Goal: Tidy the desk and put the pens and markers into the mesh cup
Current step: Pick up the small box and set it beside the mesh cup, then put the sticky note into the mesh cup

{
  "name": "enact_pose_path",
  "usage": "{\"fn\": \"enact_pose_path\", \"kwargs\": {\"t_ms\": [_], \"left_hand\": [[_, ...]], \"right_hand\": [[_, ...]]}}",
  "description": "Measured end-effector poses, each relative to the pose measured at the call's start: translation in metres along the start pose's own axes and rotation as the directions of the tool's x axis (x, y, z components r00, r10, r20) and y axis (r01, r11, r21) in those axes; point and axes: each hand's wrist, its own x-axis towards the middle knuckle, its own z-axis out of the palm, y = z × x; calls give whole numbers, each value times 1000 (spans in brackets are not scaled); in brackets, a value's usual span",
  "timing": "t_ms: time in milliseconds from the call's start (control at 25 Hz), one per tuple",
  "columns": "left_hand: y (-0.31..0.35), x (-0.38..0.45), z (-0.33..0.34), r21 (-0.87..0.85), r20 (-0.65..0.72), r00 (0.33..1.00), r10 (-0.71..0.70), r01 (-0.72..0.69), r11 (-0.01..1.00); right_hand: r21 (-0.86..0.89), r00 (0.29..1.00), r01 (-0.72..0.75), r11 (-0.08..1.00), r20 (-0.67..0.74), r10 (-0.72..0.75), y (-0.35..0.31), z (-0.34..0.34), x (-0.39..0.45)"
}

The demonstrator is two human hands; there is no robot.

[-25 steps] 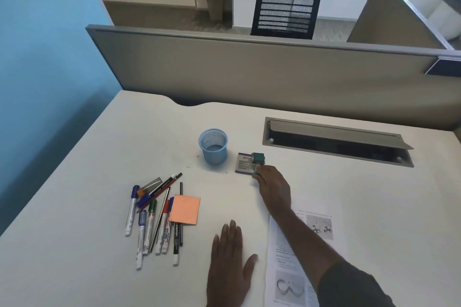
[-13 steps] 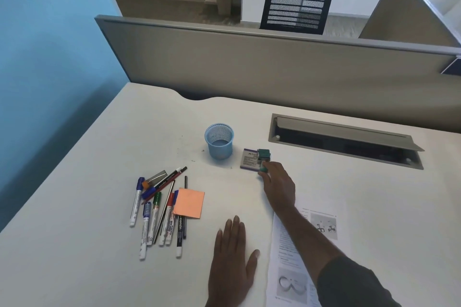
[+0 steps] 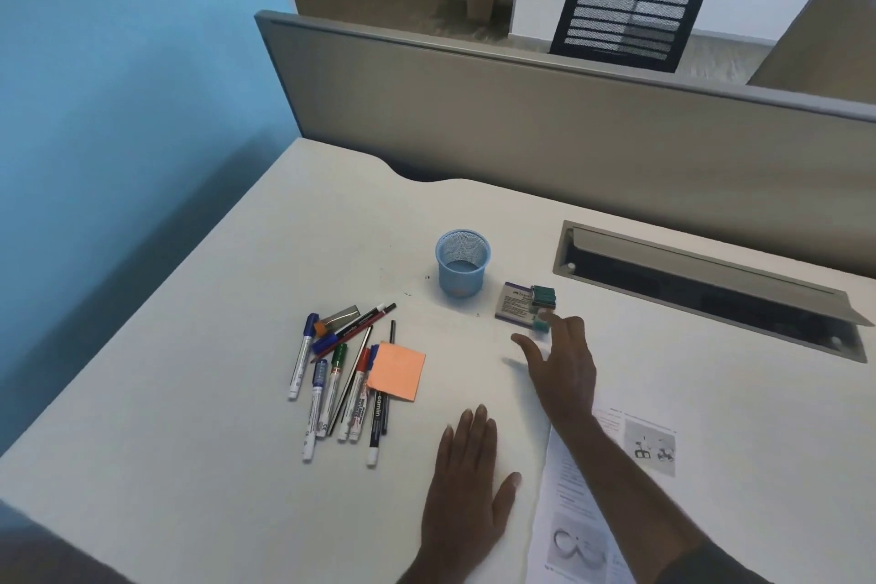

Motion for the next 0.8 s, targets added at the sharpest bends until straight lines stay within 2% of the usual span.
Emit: {"fn": "enact_pose_path", "kwargs": {"t_ms": [120,200,280,360,520,640,720,800], "left_hand": [[-3,2,-12,-120,-79,997,1,-10,993],[-12,3,-25,-234,-142,987,-71,36,972],[-25,6,-43,-322,-170,971,-167,106,941],[-38,8,-60,-385,-194,950,-246,157,909],[-64,15,-87,-542,-244,878,-413,229,808],[-82,25,-99,-591,-237,819,-522,305,746],[-90,31,-103,-626,-222,785,-578,339,702],[-97,36,-107,-649,-201,764,-613,365,668]], "right_hand": [[98,994,96,991,47,-101,-31,3,-12],[194,972,1,981,232,-47,-57,12,-17],[243,873,-156,957,486,19,-80,21,-17],[217,795,-154,964,607,-10,-98,31,-18],[77,687,73,994,719,-107,-129,51,-19],[6,656,219,976,740,-152,-139,62,-24],[5,645,234,972,747,-159,-140,66,-27],[15,640,173,985,758,-124,-137,68,-26]]}}
